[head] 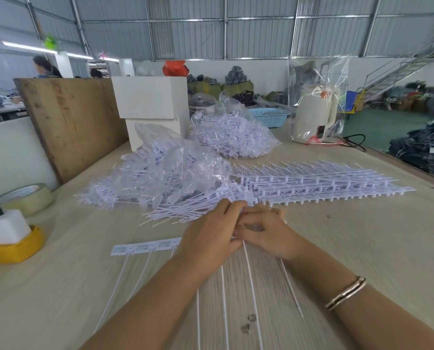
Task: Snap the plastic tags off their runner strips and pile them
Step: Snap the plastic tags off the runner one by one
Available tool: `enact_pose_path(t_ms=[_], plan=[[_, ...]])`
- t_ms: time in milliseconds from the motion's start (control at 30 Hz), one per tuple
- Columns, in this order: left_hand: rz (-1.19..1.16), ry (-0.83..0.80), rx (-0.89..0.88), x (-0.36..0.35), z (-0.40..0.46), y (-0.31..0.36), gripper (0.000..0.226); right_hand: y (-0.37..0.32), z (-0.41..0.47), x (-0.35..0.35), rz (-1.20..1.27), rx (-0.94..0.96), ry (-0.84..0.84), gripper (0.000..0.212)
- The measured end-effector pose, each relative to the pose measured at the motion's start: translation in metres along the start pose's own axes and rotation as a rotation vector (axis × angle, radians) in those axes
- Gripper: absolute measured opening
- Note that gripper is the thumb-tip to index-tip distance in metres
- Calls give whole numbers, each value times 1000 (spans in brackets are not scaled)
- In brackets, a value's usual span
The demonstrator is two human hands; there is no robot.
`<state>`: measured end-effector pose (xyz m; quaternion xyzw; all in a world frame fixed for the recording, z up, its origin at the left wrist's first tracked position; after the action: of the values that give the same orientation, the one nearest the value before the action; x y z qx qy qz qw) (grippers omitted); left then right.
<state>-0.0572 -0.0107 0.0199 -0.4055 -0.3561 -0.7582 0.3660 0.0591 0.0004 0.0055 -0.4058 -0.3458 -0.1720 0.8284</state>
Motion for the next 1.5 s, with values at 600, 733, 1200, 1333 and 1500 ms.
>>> enact_pose_path(t_ms=[600,733,1200,1333,1500], plan=[[-22,50,35,4,3,-13,25,8,-6,14,181,-102,98,13],[-138,35,111,3,5,-19,31,5,-4,16,252,-40,133,6],[-610,42,184,5,3,-22,20,10,-7,18,504,-64,225,10],[-716,31,257,3,5,-27,17,16,-10,26,537,-120,274,15],[-431,57,164,3,4,-22,27,28,-9,29,-143,-140,117,11]])
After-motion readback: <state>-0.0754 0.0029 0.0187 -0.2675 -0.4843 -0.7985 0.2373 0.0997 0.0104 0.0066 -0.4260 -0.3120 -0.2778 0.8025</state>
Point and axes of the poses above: each hand's wrist, its own z-axis towards the middle knuckle, its own x-axis out of the back of the hand, y = z × x, the point moved 5 cm from there along z, towards the middle knuckle, and after that the axes turned 11 degrees about x, right-handed, at the moved point
